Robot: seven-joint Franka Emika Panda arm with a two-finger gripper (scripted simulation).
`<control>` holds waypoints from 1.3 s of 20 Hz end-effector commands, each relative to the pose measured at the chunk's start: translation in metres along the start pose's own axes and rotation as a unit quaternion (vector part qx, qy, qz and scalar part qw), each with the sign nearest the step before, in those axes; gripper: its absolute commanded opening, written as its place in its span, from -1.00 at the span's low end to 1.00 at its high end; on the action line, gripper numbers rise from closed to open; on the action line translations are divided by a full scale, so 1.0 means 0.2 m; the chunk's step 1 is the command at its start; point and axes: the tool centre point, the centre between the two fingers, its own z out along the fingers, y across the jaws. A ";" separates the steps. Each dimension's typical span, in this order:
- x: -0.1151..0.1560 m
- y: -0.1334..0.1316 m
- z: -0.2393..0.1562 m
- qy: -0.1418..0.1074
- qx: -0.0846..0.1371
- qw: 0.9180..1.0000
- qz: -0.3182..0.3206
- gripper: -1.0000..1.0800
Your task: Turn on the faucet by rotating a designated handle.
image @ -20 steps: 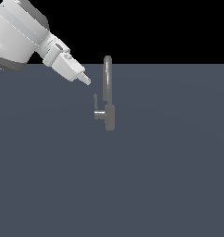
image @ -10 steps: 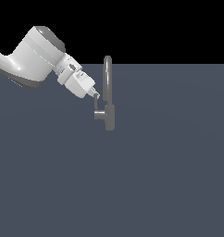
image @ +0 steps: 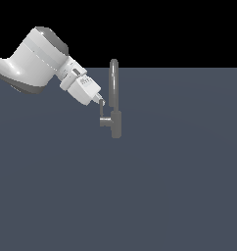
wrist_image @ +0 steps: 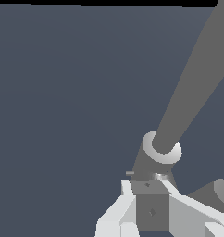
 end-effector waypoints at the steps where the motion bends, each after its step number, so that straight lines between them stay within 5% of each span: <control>1: 0.00 0.03 -0.01 0.000 0.000 1.000 0.000 -1.00; 26: -0.03 0.34 0.02 0.000 0.002 1.000 0.000 -1.00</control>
